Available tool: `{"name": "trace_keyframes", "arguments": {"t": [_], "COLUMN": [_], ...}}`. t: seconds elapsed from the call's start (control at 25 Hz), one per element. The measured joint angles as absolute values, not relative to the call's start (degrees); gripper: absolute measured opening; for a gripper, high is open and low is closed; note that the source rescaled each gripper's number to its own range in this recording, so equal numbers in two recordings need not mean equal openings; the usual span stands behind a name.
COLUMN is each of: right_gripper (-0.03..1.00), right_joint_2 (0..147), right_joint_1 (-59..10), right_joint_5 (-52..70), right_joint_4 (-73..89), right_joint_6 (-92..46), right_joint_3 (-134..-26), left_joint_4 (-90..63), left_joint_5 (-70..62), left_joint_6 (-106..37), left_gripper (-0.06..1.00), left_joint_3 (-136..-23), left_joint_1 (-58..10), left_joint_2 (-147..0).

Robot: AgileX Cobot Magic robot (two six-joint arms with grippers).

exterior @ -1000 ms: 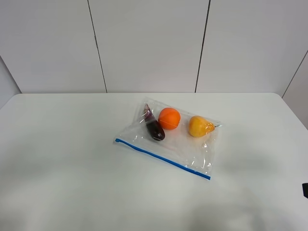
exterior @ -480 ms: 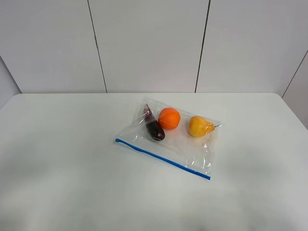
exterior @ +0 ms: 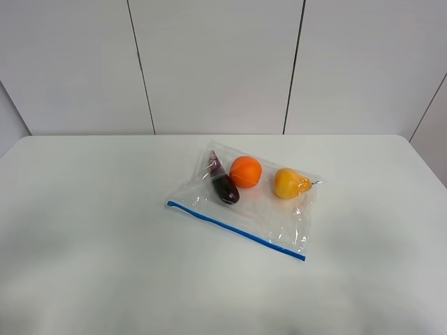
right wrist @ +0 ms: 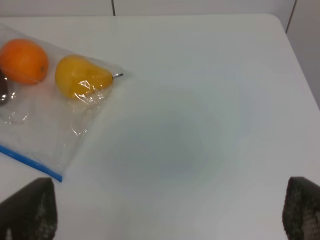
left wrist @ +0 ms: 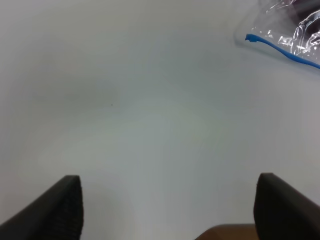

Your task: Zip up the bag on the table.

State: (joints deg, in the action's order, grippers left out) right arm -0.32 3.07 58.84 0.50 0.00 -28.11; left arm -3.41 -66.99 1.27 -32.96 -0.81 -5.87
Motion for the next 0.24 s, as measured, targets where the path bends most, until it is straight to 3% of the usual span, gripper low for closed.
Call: {"name": "trace_keyframes", "arguments": {"t": [0.24], "right_gripper": [0.99], "right_joint_2": [-0.32], "right_joint_1": [3.07], "right_joint_5": [58.84], "right_joint_4": [0.50], "right_joint_6": [0.00], "right_joint_3": [-28.11], "left_joint_4": [-3.41], "left_joint_5": [-66.99], "left_joint_6": [1.27], "left_gripper": [0.96], "left_joint_3": [-32.96], "left_joint_1": [-0.81], "left_joint_2": [-5.87]}}
